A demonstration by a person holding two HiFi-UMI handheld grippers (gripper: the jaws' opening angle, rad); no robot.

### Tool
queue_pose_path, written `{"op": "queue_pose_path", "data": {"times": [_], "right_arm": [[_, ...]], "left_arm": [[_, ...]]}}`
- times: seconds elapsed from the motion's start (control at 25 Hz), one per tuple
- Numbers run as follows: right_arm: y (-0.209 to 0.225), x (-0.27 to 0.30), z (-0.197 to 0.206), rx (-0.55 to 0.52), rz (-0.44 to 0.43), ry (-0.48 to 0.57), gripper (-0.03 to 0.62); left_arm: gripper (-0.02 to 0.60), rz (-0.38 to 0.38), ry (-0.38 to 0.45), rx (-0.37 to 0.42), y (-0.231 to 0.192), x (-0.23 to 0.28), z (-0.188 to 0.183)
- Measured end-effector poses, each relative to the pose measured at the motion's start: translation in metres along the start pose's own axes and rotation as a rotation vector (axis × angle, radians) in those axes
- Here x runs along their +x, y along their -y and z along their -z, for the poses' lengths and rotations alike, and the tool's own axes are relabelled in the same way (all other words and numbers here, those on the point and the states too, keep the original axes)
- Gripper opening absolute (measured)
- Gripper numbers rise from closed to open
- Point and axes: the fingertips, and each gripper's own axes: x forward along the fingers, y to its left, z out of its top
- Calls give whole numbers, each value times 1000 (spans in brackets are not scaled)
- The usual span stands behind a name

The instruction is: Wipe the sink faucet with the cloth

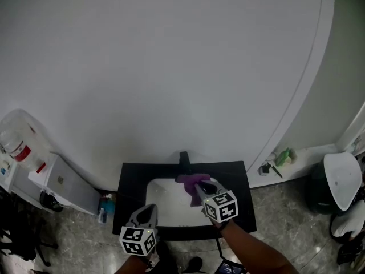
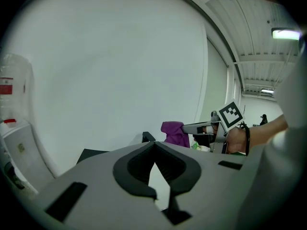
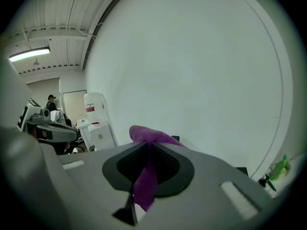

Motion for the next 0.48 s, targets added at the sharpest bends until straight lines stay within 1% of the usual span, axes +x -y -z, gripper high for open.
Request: {"op": "queue_pose_path", "data": {"times": [0.12, 0.28, 0.48], "right_arm": [[3, 25, 1, -7, 12, -29, 31], [9, 64, 4, 4, 43, -68, 31], [34, 118, -10, -27, 102, -108, 31]], "left_arm": [[5, 18, -9, -14, -15, 18, 2], [5, 69, -25, -27, -38, 48, -3], [5, 134, -51, -21, -69, 84, -5]]}}
